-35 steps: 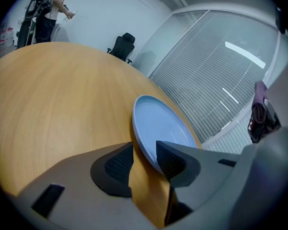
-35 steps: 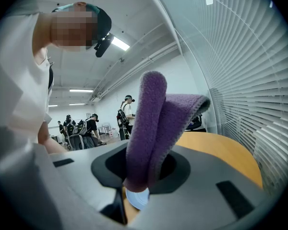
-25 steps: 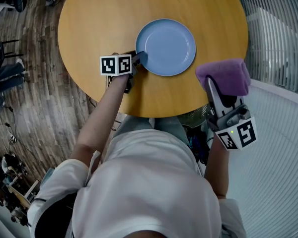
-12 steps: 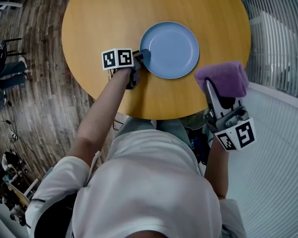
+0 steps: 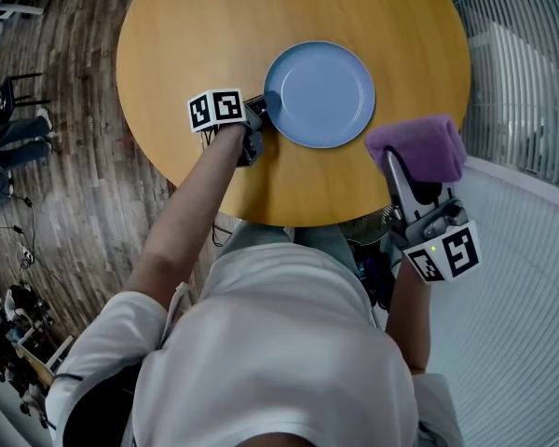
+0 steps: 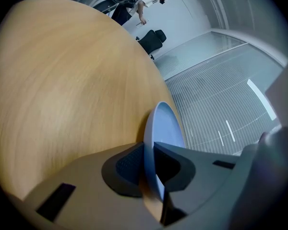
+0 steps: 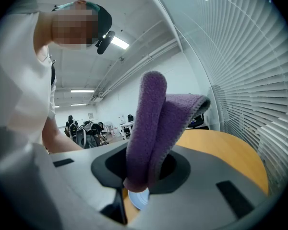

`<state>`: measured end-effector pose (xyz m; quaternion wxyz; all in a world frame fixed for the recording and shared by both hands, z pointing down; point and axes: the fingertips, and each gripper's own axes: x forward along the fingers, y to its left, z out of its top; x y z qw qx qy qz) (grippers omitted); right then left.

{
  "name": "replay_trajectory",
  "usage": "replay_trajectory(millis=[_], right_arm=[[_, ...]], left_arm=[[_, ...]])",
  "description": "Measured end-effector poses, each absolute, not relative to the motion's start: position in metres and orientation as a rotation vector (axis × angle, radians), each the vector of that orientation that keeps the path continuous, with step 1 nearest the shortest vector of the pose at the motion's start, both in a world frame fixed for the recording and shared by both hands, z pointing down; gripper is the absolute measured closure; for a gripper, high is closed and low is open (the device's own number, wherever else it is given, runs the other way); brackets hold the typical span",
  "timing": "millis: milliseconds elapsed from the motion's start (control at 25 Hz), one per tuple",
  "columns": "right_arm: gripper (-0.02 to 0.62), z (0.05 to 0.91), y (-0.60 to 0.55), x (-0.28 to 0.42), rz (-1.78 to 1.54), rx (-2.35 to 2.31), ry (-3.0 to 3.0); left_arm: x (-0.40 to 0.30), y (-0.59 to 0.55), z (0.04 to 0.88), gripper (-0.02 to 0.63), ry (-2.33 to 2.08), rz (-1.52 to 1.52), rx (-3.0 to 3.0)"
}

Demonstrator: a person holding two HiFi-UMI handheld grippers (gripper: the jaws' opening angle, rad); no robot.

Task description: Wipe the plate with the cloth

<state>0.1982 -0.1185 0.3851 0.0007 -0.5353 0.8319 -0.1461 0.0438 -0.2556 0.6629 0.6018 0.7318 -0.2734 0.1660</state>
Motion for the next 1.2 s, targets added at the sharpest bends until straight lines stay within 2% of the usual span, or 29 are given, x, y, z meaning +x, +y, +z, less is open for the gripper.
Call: replay_trajectory(millis=[720,1200], right_arm=[[0.508,0.379,-0.119,0.199,-0.444,-1.633,2.650],[0.508,0.396,-0.105,0.151,-0.636,-1.412,2.867]], left_arm=[[0.028,-0.246,0.622,0.571,-0.700,0.252,1.891],[0.012,-0.195,0.582,0.570,-0.644,0.365,2.042]])
